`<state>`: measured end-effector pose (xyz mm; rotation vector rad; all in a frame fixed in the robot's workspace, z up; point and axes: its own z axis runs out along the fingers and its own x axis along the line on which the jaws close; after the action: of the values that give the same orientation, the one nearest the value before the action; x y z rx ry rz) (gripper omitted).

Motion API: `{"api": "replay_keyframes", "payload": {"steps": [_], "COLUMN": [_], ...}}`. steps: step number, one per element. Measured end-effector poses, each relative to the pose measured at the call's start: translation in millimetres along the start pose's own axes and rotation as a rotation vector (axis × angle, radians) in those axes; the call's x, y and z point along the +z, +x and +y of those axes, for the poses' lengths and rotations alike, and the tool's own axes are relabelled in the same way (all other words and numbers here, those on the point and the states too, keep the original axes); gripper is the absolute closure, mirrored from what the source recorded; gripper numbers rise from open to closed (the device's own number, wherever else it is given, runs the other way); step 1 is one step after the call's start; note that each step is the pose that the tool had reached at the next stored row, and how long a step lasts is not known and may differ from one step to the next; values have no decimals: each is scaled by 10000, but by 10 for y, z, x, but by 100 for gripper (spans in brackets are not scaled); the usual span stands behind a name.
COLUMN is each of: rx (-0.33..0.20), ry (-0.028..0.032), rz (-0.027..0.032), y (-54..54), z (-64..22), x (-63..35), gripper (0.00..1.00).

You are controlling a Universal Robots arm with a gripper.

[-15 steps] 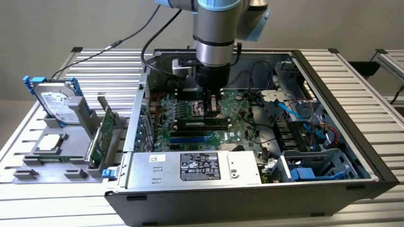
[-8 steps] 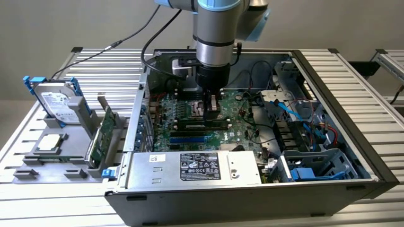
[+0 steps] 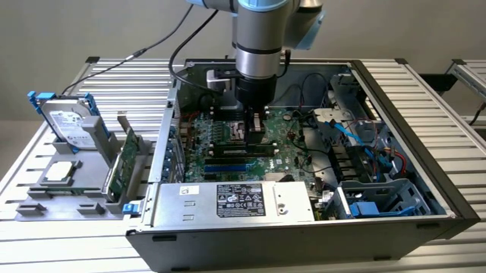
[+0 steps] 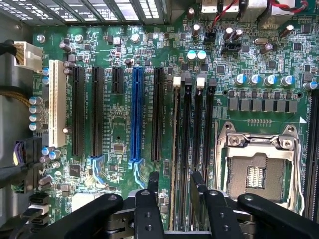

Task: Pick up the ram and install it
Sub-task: 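Insert the ram into the slot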

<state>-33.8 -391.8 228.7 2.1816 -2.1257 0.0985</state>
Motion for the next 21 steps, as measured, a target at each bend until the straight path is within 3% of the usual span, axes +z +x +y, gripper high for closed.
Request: {"api": "replay_keyframes", "payload": {"steps": [3, 10, 14, 16, 21], "rx": [-2, -14, -13, -13, -14], "ry": [-9, -108, -110, -110, -110], "rz": [-22, -47, -46, -45, -45], "y": [7, 17, 18, 17, 18], "z": [8, 28, 29, 29, 29], "x": [-68, -154, -155, -155, -155], "gripper": [61, 61, 82, 88, 89]}}
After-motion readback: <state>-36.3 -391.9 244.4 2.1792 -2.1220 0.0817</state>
